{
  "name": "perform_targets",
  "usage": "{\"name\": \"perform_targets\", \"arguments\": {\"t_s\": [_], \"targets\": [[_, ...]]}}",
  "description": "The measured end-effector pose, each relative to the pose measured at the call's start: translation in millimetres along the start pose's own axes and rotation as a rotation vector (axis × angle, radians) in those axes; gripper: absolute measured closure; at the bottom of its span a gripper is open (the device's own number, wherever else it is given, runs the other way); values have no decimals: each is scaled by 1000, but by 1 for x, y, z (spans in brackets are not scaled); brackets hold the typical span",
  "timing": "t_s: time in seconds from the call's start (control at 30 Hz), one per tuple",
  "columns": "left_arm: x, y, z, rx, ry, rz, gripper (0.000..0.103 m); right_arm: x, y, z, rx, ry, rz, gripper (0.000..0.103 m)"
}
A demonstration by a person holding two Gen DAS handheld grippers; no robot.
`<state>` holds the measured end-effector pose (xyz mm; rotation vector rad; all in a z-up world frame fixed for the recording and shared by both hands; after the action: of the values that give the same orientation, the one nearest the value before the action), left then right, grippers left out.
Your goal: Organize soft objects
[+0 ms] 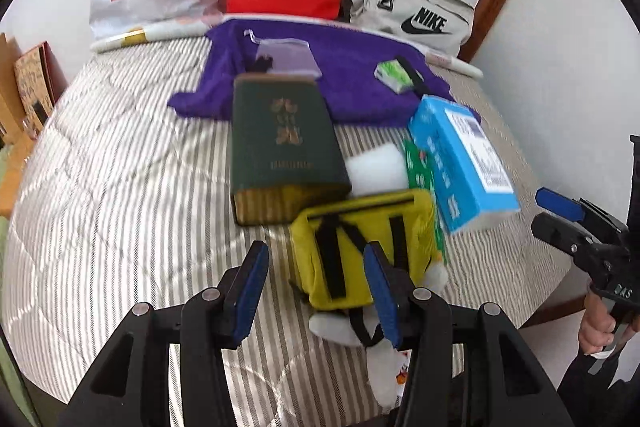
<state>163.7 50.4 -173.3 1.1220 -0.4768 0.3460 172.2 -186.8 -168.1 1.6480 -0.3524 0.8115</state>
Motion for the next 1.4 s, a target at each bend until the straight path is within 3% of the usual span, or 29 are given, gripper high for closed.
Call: {"name": "perform_targets", "arguments": {"t_s": [0.4, 0.57, 0.7, 0.8, 0.83, 1.17, 1.4], "targets": [[-12, -38, -7, -58, -18, -39, 56, -43, -22, -23, 36, 19, -75, 32], [-11, -48, -9, -115, -5, -18, 58, -54, -36, -22, 35, 13, -124, 32], [-12, -51, -11, -136, -9, -1, 77, -59, -42, -20, 40, -1, -152, 32], [-11, -41, -13, -189, 11, 24, 82, -61, -45, -19, 34, -1, -158, 32], [-10, -37, -13, -196, 11, 33, 88, -62, -45, -20, 35, -3, -160, 32], [-9, 10, -34, -97, 40, 103, 90, -60, -41, -35, 52, 33, -147, 32], [-14, 22, -57, -11, 76, 114, 90, -57, -43, -55, 81, 75, -127, 32]]}}
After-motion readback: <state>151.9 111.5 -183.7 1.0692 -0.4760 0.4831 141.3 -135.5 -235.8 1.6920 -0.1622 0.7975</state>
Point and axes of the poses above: each gripper's, at about its wrist camera, not at the fingertips, and y roughly against the way its jaws point, z to its right, x to its top, the point moved 5 cm from there along -y, roughly the way its jaws point, and after that the axes turned 10 degrees about -x, right-handed, at the moved point
